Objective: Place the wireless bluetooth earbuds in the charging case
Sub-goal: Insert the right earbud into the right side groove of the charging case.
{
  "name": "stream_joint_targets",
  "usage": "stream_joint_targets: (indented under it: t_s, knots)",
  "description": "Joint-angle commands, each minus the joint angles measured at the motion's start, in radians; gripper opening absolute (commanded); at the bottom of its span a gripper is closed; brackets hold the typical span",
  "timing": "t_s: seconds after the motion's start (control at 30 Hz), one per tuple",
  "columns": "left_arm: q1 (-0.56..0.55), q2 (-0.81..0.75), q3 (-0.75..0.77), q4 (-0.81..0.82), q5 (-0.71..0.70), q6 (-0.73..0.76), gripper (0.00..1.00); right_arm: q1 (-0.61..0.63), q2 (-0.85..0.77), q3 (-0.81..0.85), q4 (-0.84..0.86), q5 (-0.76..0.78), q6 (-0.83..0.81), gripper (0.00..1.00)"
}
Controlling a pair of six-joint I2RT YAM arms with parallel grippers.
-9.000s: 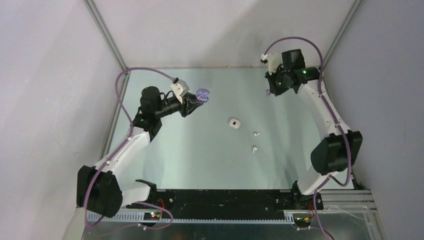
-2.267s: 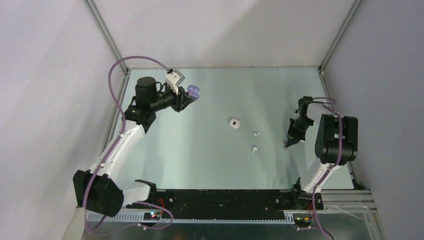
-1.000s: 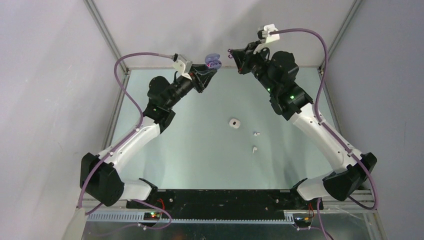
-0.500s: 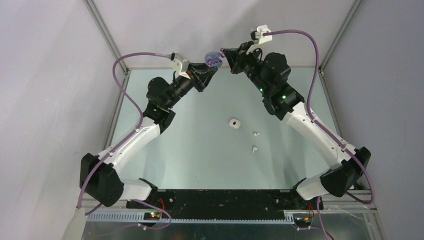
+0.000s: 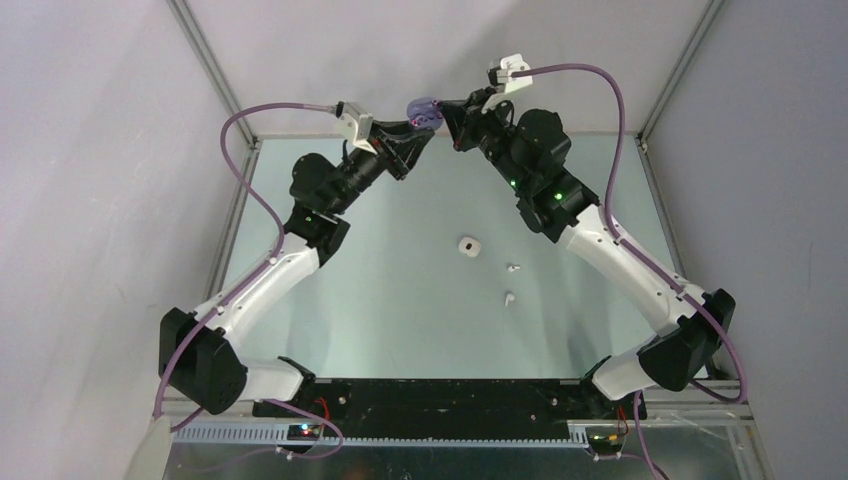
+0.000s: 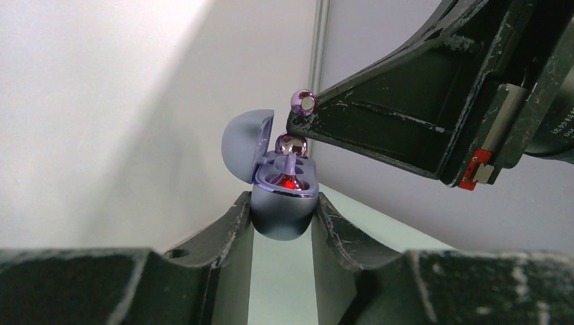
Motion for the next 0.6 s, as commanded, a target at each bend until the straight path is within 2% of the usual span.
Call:
stream_joint_targets:
  t_s: [0.0,0.17,0.3,0.43,0.57]
  knots:
    - [-0.007,-0.032,0.055,0.049,-0.037,-0.020,0.00,0.022,-0.003,-0.010,0.052,-0.008,-0.073,0.00]
    - [-0.007,-0.035,0.046,0.047,-0.036,-0.011,0.00,0.037,0.003,-0.016,0.039,-0.073,-0.117,0.00]
    - [-0.008,-0.036,0.039,0.047,-0.045,-0.002,0.00,0.041,0.003,-0.014,0.037,-0.066,-0.148,0.06]
    - [-0.007,-0.036,0.038,0.046,-0.049,0.002,0.00,0.033,-0.004,-0.009,0.034,-0.065,-0.166,0.18]
    - [-0.004,-0.036,0.038,0.043,-0.052,0.006,0.00,0.009,-0.020,0.015,-0.034,-0.116,-0.186,0.37]
